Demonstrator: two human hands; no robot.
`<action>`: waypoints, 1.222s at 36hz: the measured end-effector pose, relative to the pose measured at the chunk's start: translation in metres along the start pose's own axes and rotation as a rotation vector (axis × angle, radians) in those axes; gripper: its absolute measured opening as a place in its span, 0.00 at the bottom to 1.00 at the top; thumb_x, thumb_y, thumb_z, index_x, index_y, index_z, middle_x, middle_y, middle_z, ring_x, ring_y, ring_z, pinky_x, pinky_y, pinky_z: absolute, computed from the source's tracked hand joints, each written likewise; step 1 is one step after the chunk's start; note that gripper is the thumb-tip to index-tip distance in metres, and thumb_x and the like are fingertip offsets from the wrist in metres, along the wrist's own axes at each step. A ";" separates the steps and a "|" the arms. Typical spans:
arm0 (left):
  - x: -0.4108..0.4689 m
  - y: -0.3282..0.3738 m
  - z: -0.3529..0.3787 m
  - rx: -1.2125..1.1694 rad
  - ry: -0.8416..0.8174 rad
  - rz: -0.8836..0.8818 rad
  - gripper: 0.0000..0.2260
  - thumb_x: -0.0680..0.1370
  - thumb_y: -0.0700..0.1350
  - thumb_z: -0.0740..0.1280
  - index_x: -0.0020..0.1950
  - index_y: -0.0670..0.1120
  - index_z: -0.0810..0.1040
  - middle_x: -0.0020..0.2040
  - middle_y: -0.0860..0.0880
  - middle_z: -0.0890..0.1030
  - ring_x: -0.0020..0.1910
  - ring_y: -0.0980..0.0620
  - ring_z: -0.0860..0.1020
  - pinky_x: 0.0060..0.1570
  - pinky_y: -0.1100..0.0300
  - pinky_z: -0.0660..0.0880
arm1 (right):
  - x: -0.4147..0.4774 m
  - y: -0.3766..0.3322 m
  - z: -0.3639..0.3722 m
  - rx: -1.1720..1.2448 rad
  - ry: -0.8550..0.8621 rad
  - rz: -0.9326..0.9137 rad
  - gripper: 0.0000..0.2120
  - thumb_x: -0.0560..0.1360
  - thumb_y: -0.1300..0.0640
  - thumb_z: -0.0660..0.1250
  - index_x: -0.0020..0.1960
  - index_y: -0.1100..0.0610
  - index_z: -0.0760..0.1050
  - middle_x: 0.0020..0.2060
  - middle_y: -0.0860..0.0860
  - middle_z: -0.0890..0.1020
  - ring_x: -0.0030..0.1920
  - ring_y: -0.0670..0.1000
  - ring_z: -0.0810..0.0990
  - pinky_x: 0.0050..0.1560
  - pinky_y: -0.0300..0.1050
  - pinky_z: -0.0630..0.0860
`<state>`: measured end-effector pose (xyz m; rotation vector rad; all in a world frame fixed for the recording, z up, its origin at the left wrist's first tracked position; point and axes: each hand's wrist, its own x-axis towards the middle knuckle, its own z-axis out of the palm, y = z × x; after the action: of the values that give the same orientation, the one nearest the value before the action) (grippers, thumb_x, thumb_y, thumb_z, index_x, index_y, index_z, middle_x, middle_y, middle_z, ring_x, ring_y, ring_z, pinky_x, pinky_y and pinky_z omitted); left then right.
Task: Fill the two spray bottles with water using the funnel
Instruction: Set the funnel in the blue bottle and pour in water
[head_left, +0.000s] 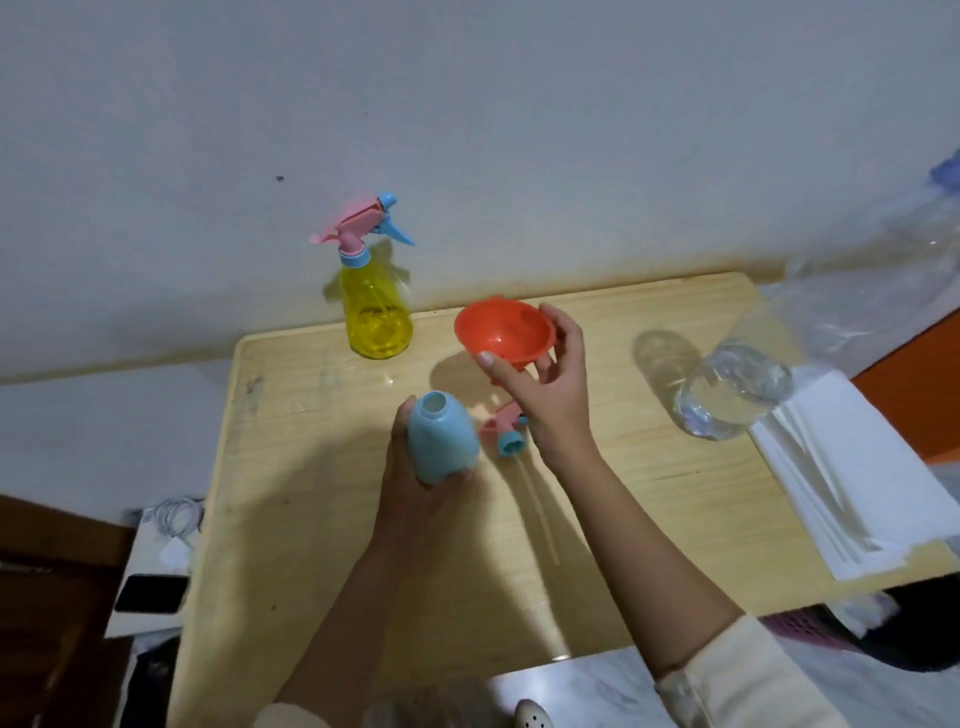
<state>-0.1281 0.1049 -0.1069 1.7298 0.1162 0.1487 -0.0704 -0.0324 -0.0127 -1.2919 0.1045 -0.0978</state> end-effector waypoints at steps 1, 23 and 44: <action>0.000 -0.003 0.000 0.006 0.003 -0.009 0.44 0.61 0.52 0.75 0.73 0.49 0.59 0.65 0.52 0.72 0.61 0.57 0.75 0.56 0.55 0.76 | -0.004 -0.004 0.005 0.019 -0.043 -0.018 0.34 0.66 0.73 0.72 0.66 0.58 0.63 0.56 0.44 0.70 0.54 0.41 0.75 0.47 0.32 0.76; 0.007 -0.003 -0.013 0.147 -0.075 -0.093 0.38 0.65 0.41 0.79 0.66 0.59 0.61 0.67 0.47 0.72 0.65 0.49 0.73 0.62 0.52 0.72 | -0.031 0.013 0.027 -0.141 -0.310 -0.108 0.37 0.61 0.65 0.75 0.65 0.54 0.63 0.63 0.53 0.68 0.56 0.33 0.74 0.52 0.31 0.74; -0.029 -0.003 -0.001 0.307 0.216 -0.021 0.39 0.61 0.61 0.71 0.65 0.40 0.70 0.59 0.47 0.71 0.61 0.45 0.71 0.59 0.47 0.73 | -0.050 0.017 -0.001 -0.333 -0.270 -0.010 0.49 0.63 0.58 0.79 0.75 0.51 0.52 0.69 0.50 0.66 0.70 0.45 0.66 0.70 0.41 0.66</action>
<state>-0.1566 0.1016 -0.1111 2.0134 0.3297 0.3157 -0.1203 -0.0223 -0.0286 -1.6255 -0.1223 0.0896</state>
